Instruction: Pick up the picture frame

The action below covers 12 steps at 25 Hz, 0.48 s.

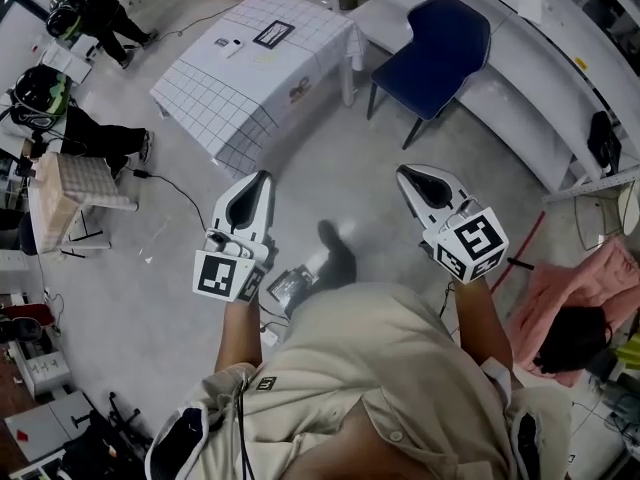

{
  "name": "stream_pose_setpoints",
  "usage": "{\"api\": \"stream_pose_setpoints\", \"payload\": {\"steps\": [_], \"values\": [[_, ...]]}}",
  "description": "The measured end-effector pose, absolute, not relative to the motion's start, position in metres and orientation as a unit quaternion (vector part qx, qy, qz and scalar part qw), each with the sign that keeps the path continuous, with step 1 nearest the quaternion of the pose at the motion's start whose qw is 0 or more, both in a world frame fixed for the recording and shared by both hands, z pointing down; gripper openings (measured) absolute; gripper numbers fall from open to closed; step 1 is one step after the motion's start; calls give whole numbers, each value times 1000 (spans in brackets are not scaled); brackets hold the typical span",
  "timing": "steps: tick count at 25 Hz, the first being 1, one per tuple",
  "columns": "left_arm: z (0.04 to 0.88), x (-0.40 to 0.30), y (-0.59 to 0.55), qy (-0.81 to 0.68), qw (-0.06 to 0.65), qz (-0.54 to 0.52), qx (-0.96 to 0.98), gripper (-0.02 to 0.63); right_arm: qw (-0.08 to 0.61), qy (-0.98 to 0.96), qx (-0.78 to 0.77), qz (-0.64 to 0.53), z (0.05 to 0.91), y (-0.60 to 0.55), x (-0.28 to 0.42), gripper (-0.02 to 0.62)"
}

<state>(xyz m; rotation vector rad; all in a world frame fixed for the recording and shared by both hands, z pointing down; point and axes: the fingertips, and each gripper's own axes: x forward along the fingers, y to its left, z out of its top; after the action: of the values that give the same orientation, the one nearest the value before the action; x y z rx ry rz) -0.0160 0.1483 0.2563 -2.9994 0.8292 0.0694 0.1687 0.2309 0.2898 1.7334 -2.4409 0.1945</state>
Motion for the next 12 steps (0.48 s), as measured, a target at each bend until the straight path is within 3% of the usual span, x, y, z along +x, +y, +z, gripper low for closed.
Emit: {"api": "stream_pose_setpoints", "payload": {"steps": [12], "values": [[272,-18,34,267,-2,5,-964,26,84,-812,571,91,303,113,169,28]]}}
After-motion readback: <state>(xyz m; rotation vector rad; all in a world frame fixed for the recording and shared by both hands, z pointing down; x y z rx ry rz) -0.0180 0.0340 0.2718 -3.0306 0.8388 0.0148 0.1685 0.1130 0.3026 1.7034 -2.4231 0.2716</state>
